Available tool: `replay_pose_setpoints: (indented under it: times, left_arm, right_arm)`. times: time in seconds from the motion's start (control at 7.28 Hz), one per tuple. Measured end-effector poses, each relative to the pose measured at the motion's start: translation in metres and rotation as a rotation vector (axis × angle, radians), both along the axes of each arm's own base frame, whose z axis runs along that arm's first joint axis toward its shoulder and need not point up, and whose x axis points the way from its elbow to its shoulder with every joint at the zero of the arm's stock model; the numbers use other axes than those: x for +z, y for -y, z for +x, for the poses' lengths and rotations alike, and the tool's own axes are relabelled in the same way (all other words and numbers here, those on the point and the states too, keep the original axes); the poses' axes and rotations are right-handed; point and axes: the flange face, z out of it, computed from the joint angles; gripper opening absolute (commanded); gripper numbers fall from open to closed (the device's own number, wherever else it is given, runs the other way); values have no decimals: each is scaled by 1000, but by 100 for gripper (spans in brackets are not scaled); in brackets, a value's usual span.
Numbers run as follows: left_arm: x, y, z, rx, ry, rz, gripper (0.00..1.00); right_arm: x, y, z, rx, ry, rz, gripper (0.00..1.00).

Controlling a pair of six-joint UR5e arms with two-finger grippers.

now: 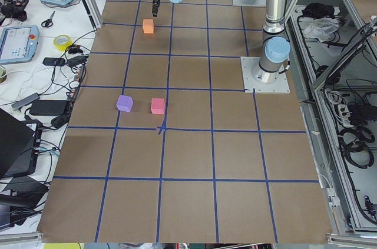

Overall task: Arrange blocks in a line
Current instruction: 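Reach the left gripper to the orange cube and grasp it, then carry the orange cube with the left gripper toward the pink cube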

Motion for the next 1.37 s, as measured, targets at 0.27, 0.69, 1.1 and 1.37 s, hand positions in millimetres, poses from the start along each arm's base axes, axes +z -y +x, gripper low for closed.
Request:
replay_pose_setpoints:
  times: [0.27, 0.69, 1.1, 1.37]
  left_arm:
    - [-49, 26, -35, -9, -3, 12, 100]
    - [-104, 39, -49, -19, 10, 37, 100]
    - [-141, 44, -53, -2, 6, 44, 63]
    - [-154, 49, -54, 36, -1, 28, 38]
  right_arm:
    - [0, 0, 0, 1, 0, 1, 100]
    - [0, 0, 0, 1, 0, 3, 100]
    - [-1, -1, 1, 2, 0, 4, 100]
    - [-1, -1, 1, 2, 0, 4, 100]
